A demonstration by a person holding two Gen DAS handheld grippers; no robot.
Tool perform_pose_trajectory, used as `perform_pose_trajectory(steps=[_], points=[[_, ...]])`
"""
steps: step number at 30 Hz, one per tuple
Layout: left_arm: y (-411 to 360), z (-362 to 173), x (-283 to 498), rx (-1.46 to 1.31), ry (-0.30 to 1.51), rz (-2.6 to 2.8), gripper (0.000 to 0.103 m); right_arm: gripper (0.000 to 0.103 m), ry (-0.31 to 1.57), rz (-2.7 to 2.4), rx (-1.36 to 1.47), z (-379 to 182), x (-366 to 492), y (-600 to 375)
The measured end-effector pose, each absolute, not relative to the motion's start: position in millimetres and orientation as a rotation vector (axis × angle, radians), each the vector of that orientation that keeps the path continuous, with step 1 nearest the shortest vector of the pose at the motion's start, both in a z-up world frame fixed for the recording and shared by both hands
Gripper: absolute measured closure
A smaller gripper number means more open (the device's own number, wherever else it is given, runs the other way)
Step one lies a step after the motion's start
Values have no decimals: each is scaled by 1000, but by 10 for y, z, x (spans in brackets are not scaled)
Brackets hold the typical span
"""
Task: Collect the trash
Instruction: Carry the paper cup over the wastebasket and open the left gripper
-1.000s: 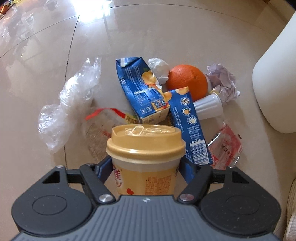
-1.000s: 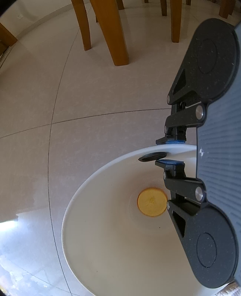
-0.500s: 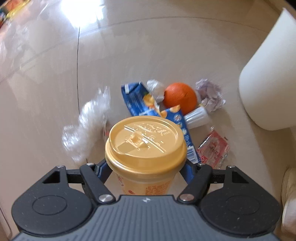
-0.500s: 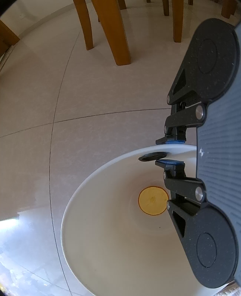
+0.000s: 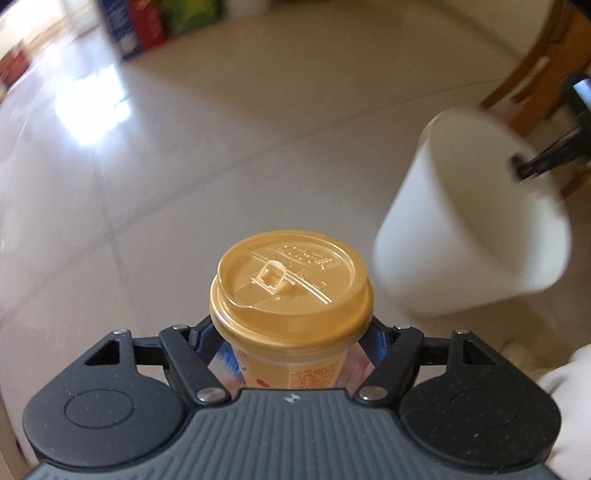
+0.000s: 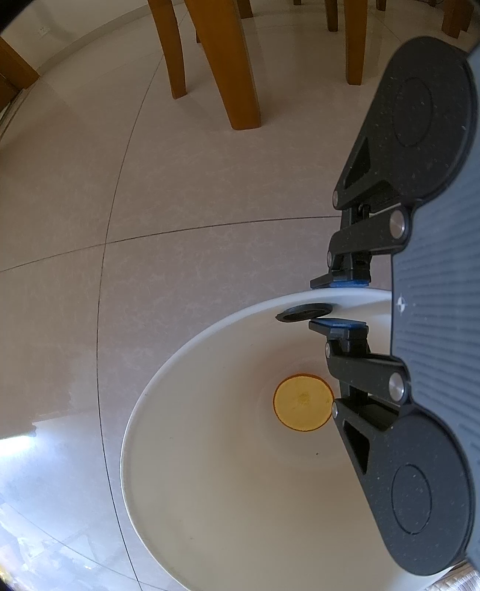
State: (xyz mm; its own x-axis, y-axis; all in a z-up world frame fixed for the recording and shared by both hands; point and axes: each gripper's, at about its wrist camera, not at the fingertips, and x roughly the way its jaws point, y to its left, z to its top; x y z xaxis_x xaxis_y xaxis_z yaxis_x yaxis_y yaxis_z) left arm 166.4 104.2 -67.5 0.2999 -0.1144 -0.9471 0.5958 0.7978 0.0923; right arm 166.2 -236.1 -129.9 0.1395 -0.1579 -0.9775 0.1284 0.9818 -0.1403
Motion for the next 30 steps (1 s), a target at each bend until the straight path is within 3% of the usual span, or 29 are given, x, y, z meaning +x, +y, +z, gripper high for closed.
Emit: perform_pose_trajectory(steps=[6, 13, 24, 26, 30], points=[[167, -384, 1634, 514, 1123, -709, 29, 85, 1405, -204, -14, -1301, 1635, -2387], [-721, -628, 1464, 616, 1122, -890, 29, 85, 1396, -208, 5, -1285, 1578, -2443], [-1110, -1084, 1474, 660, 1199, -942, 29, 85, 1391, -201, -4, -1282, 1548, -2459], [-1084, -1151, 1487, 642, 1213, -923, 16, 84, 1389, -200, -12, -1283, 1548, -2444], [-1045, -1143, 1508, 616, 1205, -900, 11, 85, 1383, -200, -11, -1280, 1535, -2420]])
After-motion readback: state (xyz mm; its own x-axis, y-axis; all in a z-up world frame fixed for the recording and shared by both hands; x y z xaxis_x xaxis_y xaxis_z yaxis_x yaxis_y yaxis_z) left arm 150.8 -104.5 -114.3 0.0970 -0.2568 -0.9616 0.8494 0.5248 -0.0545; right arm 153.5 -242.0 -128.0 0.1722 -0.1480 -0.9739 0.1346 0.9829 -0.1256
